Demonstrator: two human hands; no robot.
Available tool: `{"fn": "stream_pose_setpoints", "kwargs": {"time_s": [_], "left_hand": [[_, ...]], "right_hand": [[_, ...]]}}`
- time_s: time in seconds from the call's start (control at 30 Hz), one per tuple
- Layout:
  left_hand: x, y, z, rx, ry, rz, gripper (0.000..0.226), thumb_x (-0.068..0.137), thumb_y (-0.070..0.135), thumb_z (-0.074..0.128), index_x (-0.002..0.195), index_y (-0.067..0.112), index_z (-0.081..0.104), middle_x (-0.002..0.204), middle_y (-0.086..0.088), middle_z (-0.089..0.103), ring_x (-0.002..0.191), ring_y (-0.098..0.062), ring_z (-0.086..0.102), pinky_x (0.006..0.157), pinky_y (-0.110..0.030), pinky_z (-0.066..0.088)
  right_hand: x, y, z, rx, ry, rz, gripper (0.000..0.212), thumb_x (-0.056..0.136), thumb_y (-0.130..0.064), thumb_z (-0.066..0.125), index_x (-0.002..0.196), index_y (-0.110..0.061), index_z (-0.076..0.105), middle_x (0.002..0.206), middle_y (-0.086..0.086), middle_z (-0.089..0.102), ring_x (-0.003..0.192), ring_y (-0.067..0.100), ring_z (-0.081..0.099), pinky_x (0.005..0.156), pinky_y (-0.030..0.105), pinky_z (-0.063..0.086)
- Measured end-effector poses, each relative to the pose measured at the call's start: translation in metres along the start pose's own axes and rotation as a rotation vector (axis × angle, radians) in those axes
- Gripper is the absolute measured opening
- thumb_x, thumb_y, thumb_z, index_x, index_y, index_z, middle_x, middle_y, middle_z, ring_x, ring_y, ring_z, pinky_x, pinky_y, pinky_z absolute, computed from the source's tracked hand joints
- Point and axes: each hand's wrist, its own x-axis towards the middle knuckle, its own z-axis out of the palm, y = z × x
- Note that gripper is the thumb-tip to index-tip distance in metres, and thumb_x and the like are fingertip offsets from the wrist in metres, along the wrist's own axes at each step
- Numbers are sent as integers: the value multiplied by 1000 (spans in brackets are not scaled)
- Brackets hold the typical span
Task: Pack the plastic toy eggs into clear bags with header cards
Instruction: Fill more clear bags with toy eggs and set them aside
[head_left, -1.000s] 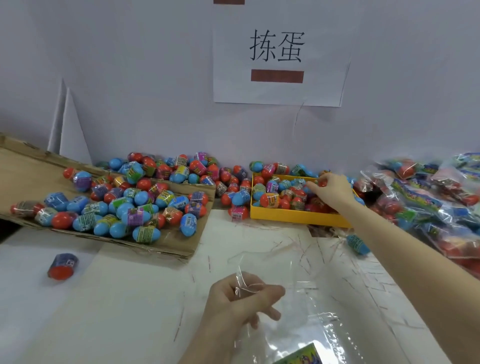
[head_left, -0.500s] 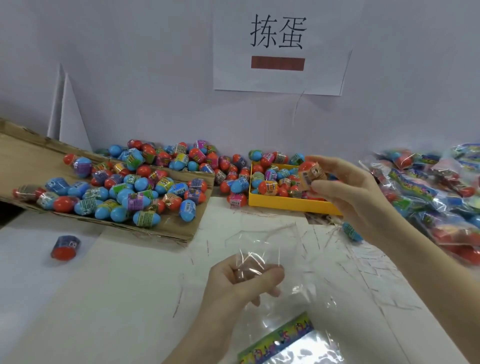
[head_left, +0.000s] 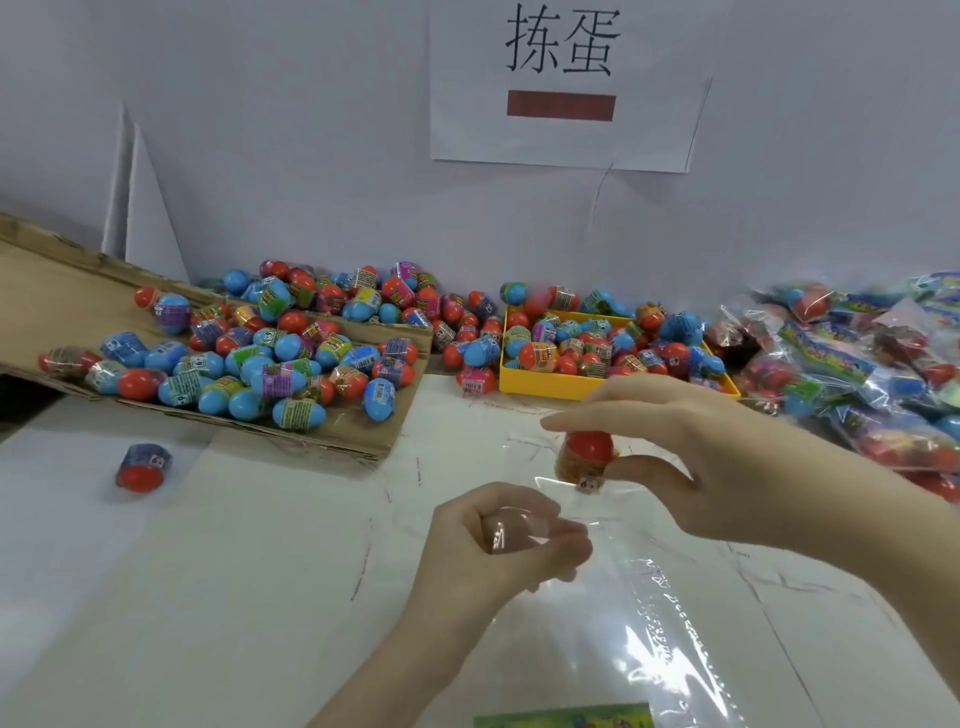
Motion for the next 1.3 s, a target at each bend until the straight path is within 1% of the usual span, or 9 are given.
{"fn": "stream_pose_setpoints", "kwargs": {"time_s": [0.13,0.33,0.47,0.6,0.73,0.93,1.07,1.2,1.3], "left_hand": [[-1,-1,1,9,25,6,24,61,-5,79,61,18,71,67,-8,73,50,-15,65,45,-15,43],[-1,0,3,13,31,3,31,58,1,84,71,28,75,66,-6,73,57,-14,68,53,-16,49],[-2,-1,3,39,7,3,27,57,7,83,75,26,76,69,-2,74,60,-11,69,55,-15,49],[-2,-2,2,74,9,0,27,63,1,81,77,23,73,75,0,75,60,-11,68,57,-16,51],[-2,-2,2,106,-7,24,27,65,3,81,80,24,73,79,-1,74,62,-12,67,60,-17,53],[-1,-4,3,127,-18,-1,32,53,28,78,85,29,71,81,3,74,69,-12,68,67,-20,55],[2,-6,0,89,-17,-75,28,61,14,81,86,19,71,75,0,72,67,-11,68,60,-18,53],[5,-6,-2,33,-62,-128,30,65,3,77,92,14,69,70,0,71,61,-10,65,55,-17,50],[5,-7,-2,-1,-71,-147,35,59,11,72,94,12,67,76,-2,72,59,-10,64,53,-18,48]], "right_hand": [[9,2,-2,56,-117,76,45,89,-21,57,128,-39,44,101,-29,44,82,-21,40,74,-1,35],[9,1,1,359,-95,126,30,84,-17,60,92,-44,50,93,-23,58,80,-2,60,74,14,50],[9,-3,8,503,-104,185,20,80,-26,58,92,-40,49,89,-17,59,72,1,63,69,17,53],[9,-8,10,582,-88,239,30,62,-43,55,91,-40,47,88,-15,58,61,4,63,63,22,55],[12,-8,16,527,-71,231,17,70,-38,63,81,-36,51,81,-14,61,55,2,60,55,17,52],[11,-7,28,392,-4,227,26,60,-62,45,78,-44,48,73,-14,67,69,-5,59,60,6,44],[11,-2,30,330,-72,182,35,58,-70,33,80,-49,48,75,-25,57,81,-14,51,66,5,42],[9,2,36,279,-153,103,32,49,-78,40,75,-60,48,91,-33,49,99,-14,27,76,5,26],[11,6,38,285,-240,20,35,54,-75,48,81,-55,58,101,-32,46,104,-11,27,87,12,22]]}}
